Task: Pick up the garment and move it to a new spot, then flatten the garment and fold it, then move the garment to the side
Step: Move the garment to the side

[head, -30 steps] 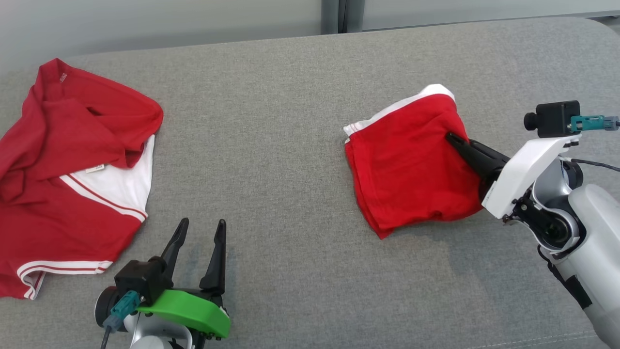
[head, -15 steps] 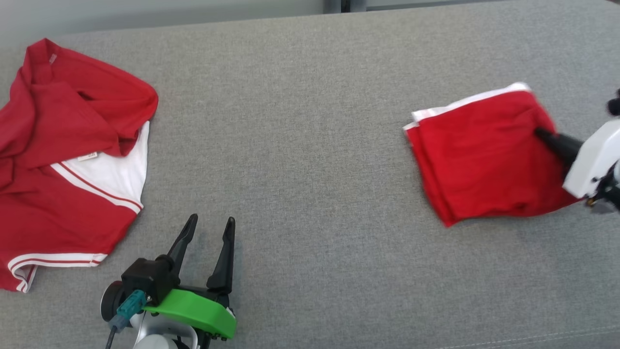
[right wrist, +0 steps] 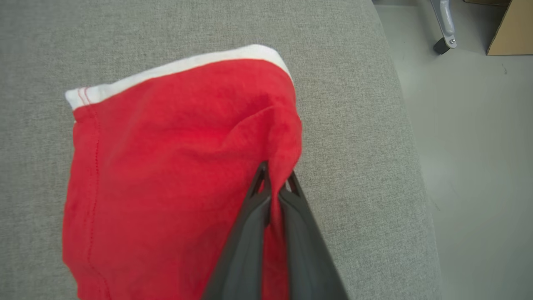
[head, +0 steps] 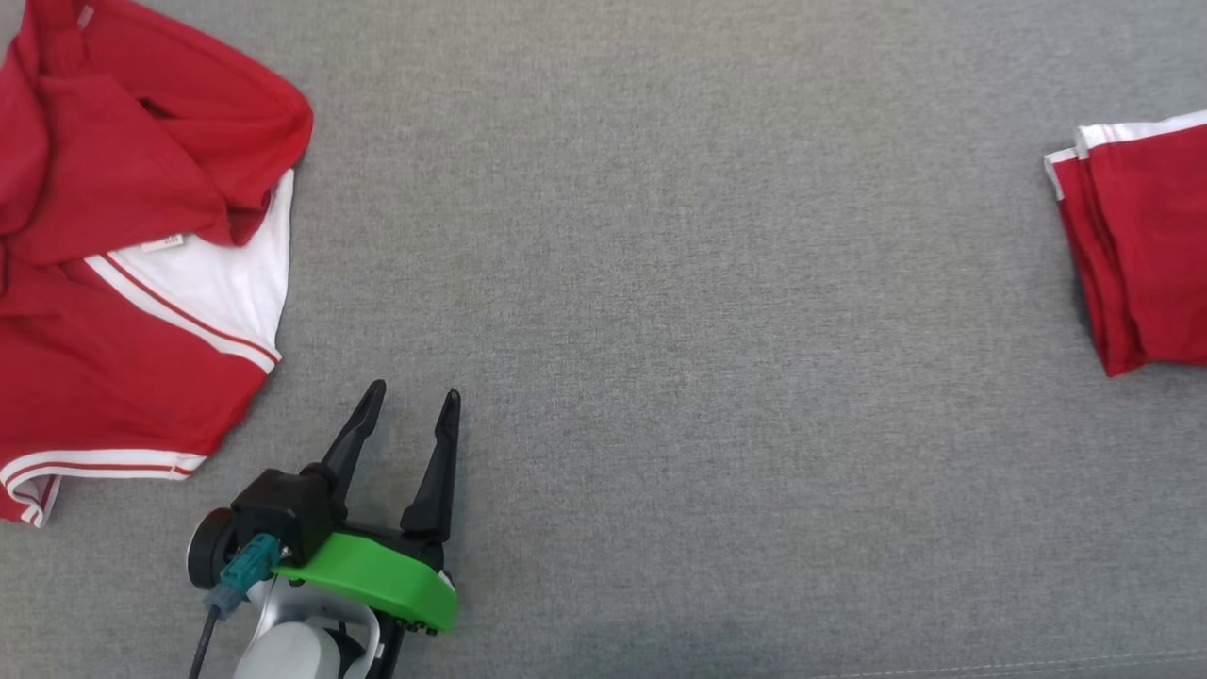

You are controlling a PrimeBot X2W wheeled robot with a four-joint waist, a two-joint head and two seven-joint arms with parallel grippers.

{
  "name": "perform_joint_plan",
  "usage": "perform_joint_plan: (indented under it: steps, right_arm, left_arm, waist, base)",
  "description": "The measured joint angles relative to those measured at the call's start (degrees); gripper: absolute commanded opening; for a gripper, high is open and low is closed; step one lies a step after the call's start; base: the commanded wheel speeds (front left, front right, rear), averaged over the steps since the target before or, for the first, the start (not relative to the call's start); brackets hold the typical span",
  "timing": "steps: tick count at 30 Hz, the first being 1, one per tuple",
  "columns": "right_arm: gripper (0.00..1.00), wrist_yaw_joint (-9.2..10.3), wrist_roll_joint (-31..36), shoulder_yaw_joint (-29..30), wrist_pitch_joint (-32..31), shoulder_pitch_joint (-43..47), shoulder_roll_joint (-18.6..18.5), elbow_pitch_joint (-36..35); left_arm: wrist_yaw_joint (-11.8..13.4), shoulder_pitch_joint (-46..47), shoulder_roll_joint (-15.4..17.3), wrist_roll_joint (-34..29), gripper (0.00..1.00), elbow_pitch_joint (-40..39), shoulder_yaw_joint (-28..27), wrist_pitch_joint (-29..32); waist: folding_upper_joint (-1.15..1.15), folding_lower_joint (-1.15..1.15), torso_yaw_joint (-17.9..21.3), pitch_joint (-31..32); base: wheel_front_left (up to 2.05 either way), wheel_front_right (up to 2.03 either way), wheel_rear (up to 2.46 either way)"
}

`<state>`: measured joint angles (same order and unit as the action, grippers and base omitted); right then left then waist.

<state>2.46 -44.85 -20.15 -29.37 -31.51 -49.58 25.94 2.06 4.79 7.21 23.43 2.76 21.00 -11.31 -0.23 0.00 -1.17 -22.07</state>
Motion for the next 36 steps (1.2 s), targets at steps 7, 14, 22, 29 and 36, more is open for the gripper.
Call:
perform_joint_plan:
  steps: [7,14,22,29,36]
  right_arm:
    - [0.00,1.18,0.04,0.78,-0.62,-2.37,-0.08,0.38]
    - [0.00,1.71,0.05,1.31,-0.16,-3.33,0.68,2.00]
    - [0.27,2.48,0.24,2.31,1.18,-3.33,0.58,4.27]
    - [1.00,3.22,2.49,2.37,3.74,-3.23,0.85,5.73]
    - [1.00,3.72,3.55,2.43,6.66,-2.72,1.08,8.65]
  left_arm:
    - [0.35,0.51,1.00,-0.02,1.00,-1.24,-0.93,0.01]
    - [0.53,2.35,1.67,-0.47,1.00,-1.43,-2.30,-0.01]
    - [0.56,2.36,2.85,-0.54,1.00,-1.51,-2.66,0.23]
    - [0.86,2.36,2.88,-0.62,1.00,-1.57,-2.61,0.67]
    - [0.96,2.45,2.87,-0.62,1.00,-1.53,-2.41,0.77]
  waist:
    - [0.00,0.00,-0.88,-4.09]
    - [0.00,0.00,0.07,-6.30]
    - [0.00,0.00,2.42,-6.33]
    - [0.00,0.00,3.96,-6.27]
    - [0.00,0.00,5.01,-5.88]
  base:
    - [0.00,0.00,0.00]
    - [0.00,0.00,0.00]
    - [0.00,0.00,0.00]
    - [0.00,0.00,0.00]
    - [0.00,0.00,0.00]
